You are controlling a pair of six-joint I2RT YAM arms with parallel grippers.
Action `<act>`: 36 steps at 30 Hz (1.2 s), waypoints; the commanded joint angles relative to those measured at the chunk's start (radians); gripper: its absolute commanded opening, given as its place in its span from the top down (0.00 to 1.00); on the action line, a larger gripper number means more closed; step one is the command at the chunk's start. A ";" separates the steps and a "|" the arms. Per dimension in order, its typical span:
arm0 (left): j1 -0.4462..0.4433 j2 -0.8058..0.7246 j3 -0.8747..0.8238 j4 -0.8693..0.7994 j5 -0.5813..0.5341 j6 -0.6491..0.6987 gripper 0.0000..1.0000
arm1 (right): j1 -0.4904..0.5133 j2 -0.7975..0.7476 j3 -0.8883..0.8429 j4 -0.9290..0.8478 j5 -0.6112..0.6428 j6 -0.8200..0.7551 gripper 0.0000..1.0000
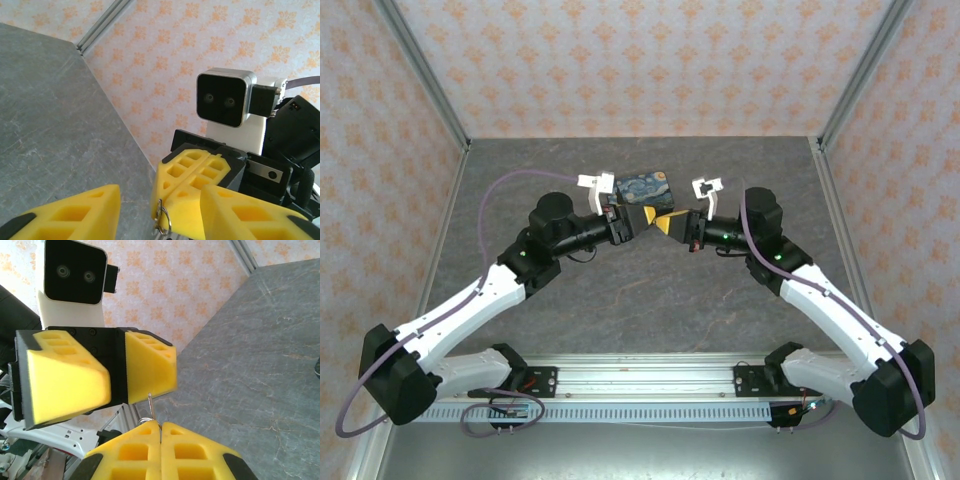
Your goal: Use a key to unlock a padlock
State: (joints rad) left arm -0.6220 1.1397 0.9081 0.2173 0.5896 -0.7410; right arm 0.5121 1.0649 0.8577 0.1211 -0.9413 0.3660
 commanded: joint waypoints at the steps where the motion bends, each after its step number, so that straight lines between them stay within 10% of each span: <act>1: -0.009 0.008 0.022 0.030 0.016 0.015 0.58 | 0.005 -0.005 0.032 0.010 -0.016 -0.017 1.00; 22: -0.022 0.028 0.040 0.015 0.007 0.031 0.90 | 0.005 -0.003 0.040 -0.010 -0.012 -0.019 1.00; 36: -0.028 -0.027 0.063 -0.198 -0.122 0.188 1.00 | 0.006 -0.131 0.058 -0.217 0.187 -0.165 0.50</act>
State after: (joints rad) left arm -0.6418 1.1416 0.9245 0.0971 0.5137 -0.6270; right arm 0.5140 0.9710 0.8738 -0.0605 -0.8165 0.2581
